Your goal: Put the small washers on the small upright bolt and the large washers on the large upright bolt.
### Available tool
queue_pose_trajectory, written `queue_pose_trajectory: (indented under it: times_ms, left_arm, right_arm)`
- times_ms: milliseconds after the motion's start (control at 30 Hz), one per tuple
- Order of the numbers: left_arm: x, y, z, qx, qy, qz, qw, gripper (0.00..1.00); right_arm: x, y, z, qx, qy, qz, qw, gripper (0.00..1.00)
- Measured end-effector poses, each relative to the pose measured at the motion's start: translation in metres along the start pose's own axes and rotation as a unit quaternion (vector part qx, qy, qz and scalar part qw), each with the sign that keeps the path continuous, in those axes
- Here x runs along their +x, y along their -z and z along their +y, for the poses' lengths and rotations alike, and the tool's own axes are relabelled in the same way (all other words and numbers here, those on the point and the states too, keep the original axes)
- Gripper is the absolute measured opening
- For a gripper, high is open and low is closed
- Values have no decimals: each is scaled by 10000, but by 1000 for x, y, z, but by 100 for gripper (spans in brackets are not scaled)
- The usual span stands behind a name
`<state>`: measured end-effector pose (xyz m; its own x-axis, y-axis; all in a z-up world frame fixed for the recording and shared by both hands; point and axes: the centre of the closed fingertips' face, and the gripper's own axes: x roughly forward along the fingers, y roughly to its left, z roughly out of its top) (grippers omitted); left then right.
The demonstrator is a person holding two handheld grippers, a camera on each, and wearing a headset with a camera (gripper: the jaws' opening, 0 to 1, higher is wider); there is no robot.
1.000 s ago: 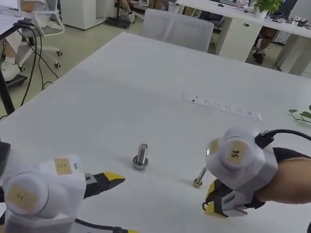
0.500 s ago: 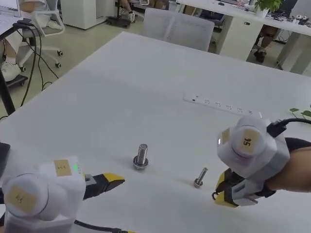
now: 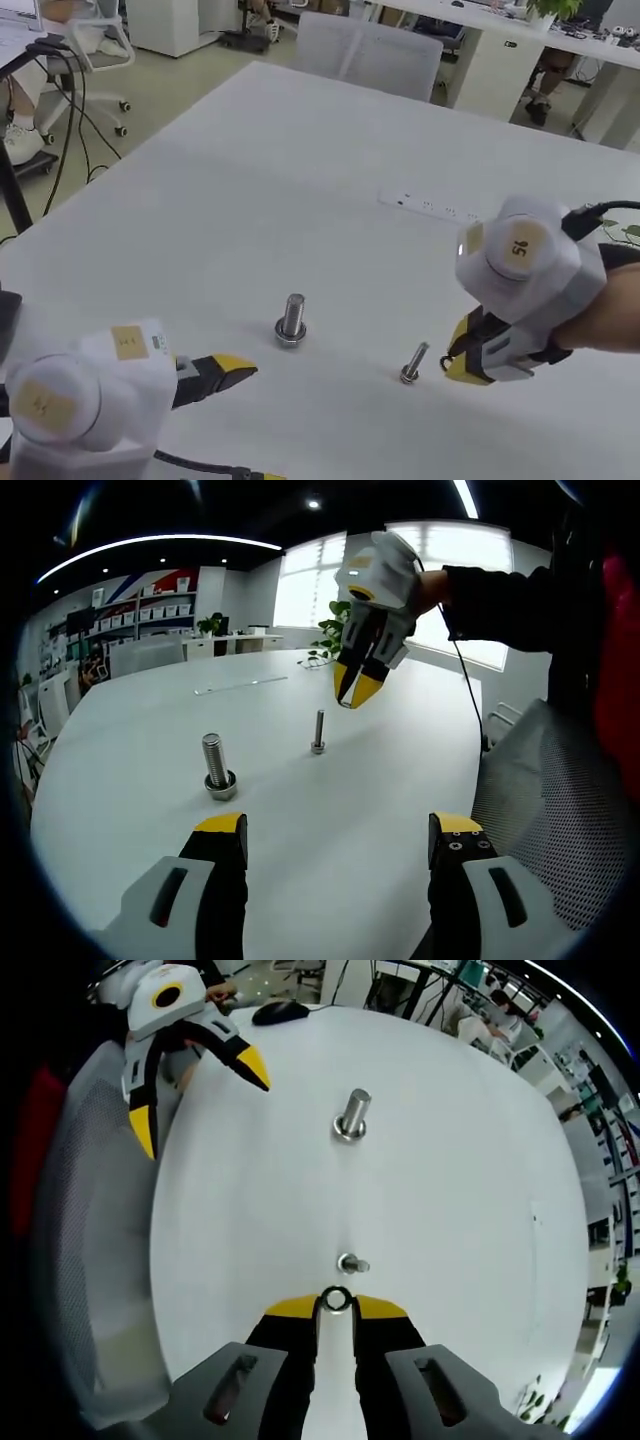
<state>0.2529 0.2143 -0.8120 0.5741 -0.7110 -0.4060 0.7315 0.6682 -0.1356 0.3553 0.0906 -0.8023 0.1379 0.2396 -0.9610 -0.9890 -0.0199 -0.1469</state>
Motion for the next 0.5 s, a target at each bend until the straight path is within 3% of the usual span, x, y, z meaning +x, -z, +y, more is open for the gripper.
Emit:
queue_pose_trajectory:
  times_ms: [500]
  left_arm:
    - [2,2,3,-43,-36,26,10000,73]
  right_arm:
    - [6,-15,-15,-178,16,-29,9998,14]
